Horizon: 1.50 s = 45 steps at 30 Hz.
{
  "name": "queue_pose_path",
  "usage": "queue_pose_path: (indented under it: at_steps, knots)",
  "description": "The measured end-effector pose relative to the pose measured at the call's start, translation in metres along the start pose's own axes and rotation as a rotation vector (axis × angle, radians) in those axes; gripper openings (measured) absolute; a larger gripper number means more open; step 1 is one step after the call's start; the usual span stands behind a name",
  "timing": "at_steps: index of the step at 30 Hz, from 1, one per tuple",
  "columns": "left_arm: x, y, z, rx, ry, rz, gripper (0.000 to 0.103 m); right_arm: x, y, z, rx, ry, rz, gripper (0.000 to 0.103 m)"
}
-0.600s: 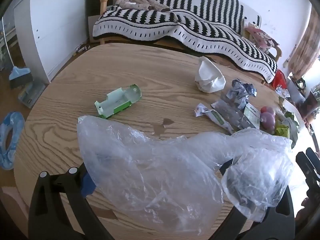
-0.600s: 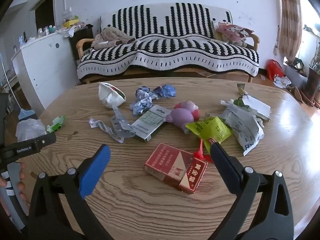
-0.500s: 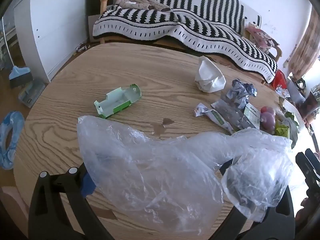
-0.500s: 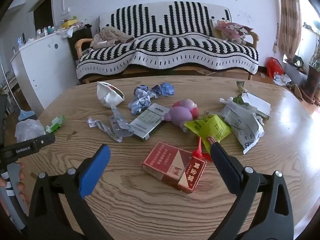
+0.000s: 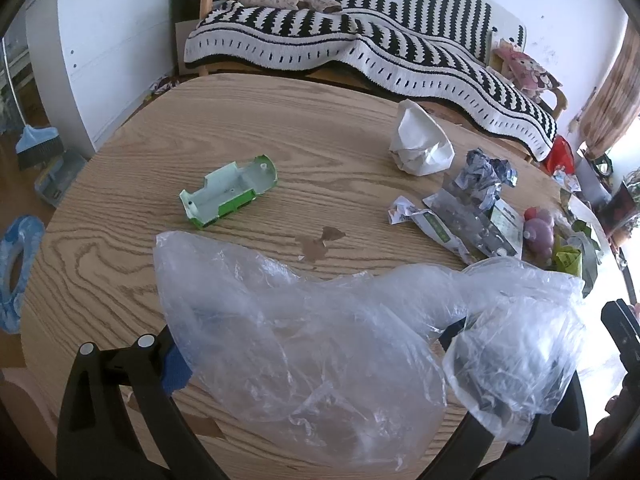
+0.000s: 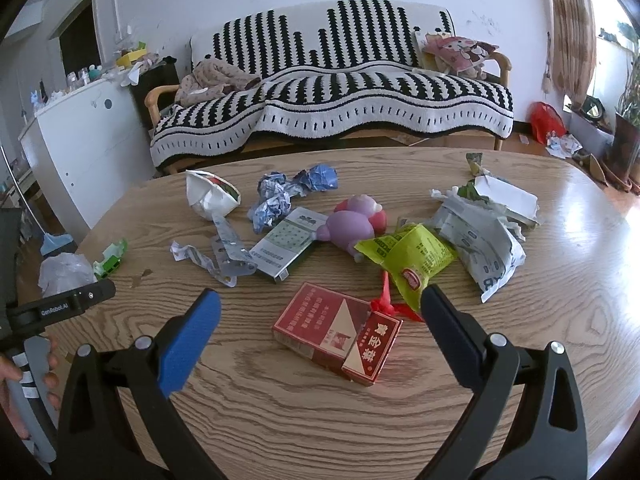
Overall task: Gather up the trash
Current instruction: 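Carry the clear plastic bag in the left tool toward the table edge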
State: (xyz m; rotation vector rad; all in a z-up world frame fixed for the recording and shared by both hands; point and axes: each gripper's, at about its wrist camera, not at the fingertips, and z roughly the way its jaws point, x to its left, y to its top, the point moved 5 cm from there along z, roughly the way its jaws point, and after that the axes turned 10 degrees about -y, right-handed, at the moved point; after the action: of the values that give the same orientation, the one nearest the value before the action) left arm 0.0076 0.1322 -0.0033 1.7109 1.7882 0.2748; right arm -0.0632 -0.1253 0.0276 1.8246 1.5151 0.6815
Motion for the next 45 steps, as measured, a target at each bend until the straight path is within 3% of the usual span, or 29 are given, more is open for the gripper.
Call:
queue_pose_path:
  at_steps: [6,11,16,20,27,33,39,45]
  knots:
    - [0.003,-0.001,0.004,0.021,-0.012,0.009,0.098,-0.004,0.0,-0.001,0.007,0.003,0.019,0.097]
    - [0.025,0.0,0.012,0.027,0.033,0.02,0.098,-0.021,-0.009,0.012,0.057,-0.09,-0.062,0.097]
    - [0.049,0.007,0.021,0.044,0.053,0.048,0.098,-0.044,-0.01,0.015,0.039,-0.055,0.005,0.097]
    - [0.065,0.006,0.027,0.066,0.023,0.077,0.098,-0.059,-0.014,0.023,0.015,-0.024,0.058,0.097]
    - [0.076,0.014,0.029,0.047,0.016,0.119,0.098,-0.062,-0.014,0.037,0.069,-0.077,0.061,0.097]
    - [0.08,0.032,0.042,0.041,0.096,0.201,0.098,-0.06,-0.003,0.03,-0.017,-0.065,0.062,0.097]
    - [0.072,0.04,0.054,0.061,0.117,0.324,0.098,-0.045,-0.009,0.037,0.031,-0.019,0.046,0.097]
    - [0.063,0.032,0.04,0.059,0.003,0.393,0.098,-0.042,-0.014,0.044,0.062,-0.015,0.029,0.096]
